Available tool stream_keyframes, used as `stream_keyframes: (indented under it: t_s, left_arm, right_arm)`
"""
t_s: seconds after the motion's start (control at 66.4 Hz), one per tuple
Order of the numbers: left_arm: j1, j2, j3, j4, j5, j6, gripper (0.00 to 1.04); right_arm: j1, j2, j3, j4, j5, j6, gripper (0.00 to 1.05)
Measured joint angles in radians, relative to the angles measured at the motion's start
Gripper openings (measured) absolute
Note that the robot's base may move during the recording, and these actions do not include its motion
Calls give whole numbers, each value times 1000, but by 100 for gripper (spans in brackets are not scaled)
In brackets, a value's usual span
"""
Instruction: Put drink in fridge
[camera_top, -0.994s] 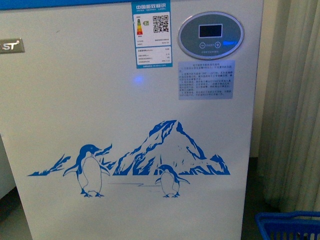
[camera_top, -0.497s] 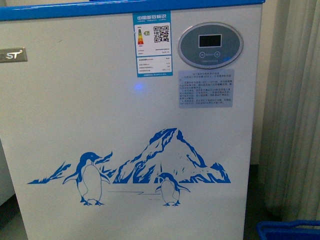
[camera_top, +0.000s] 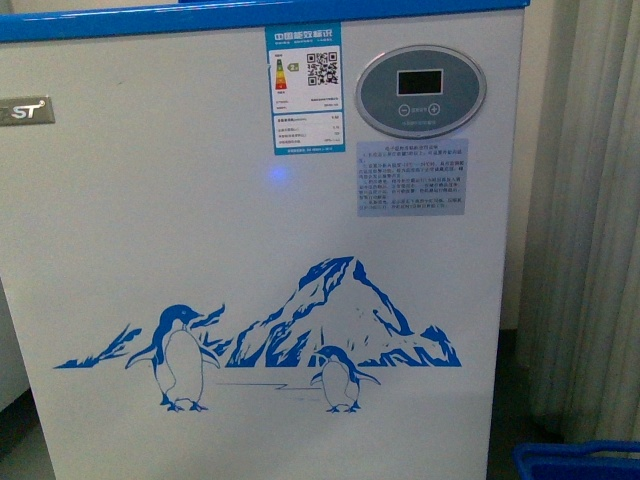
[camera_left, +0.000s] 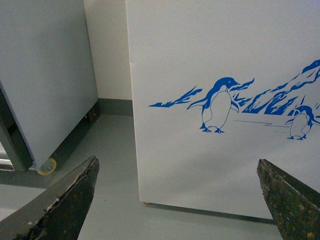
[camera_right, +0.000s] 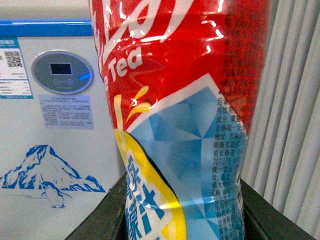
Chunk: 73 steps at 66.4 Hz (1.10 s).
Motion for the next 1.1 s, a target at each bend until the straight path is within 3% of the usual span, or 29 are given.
stream_keyframes:
  t_s: [1.099]
  left_arm:
    - [0,0,0,0,0,0,97]
  right_arm:
    - [1,1,-3,0,4,-12,38]
